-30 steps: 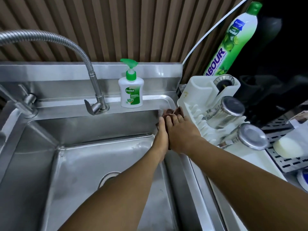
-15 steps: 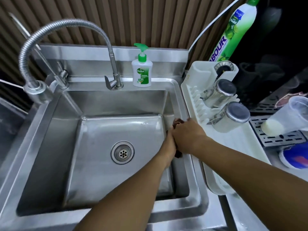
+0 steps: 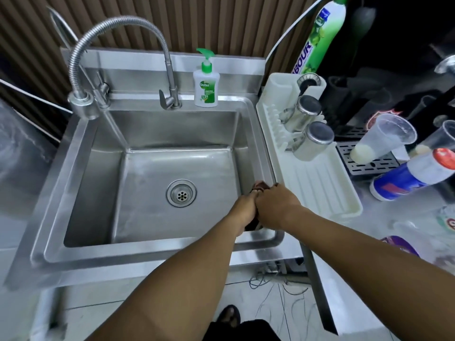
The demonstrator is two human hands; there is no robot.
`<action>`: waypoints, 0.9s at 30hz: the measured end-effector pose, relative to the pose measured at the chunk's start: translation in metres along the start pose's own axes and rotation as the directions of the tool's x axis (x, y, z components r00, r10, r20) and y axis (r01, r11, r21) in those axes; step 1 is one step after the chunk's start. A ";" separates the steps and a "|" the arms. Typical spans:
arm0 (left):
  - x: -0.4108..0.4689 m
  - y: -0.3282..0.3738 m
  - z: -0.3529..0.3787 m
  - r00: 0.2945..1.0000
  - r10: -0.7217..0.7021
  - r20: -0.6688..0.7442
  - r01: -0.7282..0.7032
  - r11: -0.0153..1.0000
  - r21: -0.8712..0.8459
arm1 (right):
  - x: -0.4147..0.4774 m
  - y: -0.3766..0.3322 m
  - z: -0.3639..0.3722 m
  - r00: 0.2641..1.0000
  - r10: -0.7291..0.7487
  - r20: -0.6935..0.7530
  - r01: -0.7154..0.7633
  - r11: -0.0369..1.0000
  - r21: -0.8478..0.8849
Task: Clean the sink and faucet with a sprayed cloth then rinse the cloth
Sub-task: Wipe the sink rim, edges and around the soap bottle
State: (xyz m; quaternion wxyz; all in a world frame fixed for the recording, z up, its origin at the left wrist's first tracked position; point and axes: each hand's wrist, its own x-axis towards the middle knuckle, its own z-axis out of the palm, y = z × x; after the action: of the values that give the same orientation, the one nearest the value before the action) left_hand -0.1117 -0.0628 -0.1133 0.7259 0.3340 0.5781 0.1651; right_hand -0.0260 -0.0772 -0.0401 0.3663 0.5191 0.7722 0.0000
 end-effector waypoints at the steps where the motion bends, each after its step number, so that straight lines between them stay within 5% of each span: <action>1: -0.005 0.000 0.000 1.000 0.008 -0.009 -0.008 0.997 0.070 | -0.006 -0.002 0.001 1.000 -0.007 -0.004 0.007 1.000 0.007; 5: -0.025 0.010 -0.006 0.995 0.097 0.028 -0.098 0.864 0.493 | -0.028 -0.007 0.006 0.999 -0.037 -0.006 0.037 0.999 0.038; 10: -0.039 0.009 -0.004 0.987 0.063 0.145 -0.153 0.622 0.768 | -0.051 -0.021 0.016 0.998 -0.052 -0.029 0.054 0.996 0.073; 16: -0.061 0.008 -0.005 0.966 0.108 0.235 -0.258 0.350 0.901 | -0.078 -0.040 0.024 0.995 0.087 -0.039 -0.075 0.965 0.250; 21: -0.070 -0.023 -0.012 0.896 0.311 0.316 -0.359 0.090 0.929 | -0.089 -0.070 0.049 0.972 0.152 -0.180 -0.089 0.944 0.318; 27: -0.079 -0.060 0.005 0.823 0.441 0.359 -0.367 -0.071 0.928 | -0.112 -0.099 0.086 0.913 0.407 -0.032 -0.312 0.746 0.589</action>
State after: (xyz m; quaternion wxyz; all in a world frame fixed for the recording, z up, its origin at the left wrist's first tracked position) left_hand -0.1378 -0.1573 -0.0956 0.2058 0.8800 0.4252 -0.0500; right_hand -0.0353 -0.2453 -0.0773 0.1240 0.7422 0.6477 -0.1195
